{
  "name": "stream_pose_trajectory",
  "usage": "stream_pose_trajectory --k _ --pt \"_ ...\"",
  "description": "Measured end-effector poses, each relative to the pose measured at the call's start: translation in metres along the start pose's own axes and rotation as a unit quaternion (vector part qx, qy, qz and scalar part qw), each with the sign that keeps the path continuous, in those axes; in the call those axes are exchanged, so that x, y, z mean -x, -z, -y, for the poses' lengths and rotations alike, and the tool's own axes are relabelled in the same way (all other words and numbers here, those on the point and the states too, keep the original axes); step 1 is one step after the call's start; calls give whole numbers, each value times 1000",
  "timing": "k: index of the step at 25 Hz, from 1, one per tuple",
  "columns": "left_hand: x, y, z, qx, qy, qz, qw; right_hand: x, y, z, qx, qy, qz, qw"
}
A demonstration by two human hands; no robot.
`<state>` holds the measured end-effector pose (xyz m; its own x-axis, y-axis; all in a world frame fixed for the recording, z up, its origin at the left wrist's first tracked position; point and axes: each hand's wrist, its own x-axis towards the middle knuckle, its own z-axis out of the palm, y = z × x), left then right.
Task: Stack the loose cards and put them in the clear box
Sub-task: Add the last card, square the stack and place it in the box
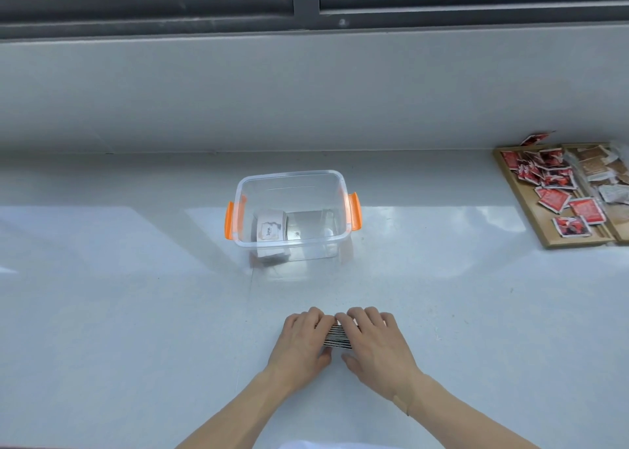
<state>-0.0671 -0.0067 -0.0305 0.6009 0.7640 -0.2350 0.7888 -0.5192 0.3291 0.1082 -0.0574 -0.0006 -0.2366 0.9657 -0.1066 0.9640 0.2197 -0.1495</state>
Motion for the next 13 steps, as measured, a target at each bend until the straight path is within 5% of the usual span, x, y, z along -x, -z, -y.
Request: stream_pose_trajectory --k 4,8,10,13 --pt "-2 17 -2 21 23 -16 999 -17 19 0 1 10 29 1000" --pt "2 50 1 254 33 -151 955 -12 17 -9 -292 -102 6 951" --pt "6 55 -8 219 -16 -207 953 -7 13 -1 -398 -151 -25 904" --pt "11 37 -23 54 -86 -267 958 -3 0 12 -424 -189 -53 884"
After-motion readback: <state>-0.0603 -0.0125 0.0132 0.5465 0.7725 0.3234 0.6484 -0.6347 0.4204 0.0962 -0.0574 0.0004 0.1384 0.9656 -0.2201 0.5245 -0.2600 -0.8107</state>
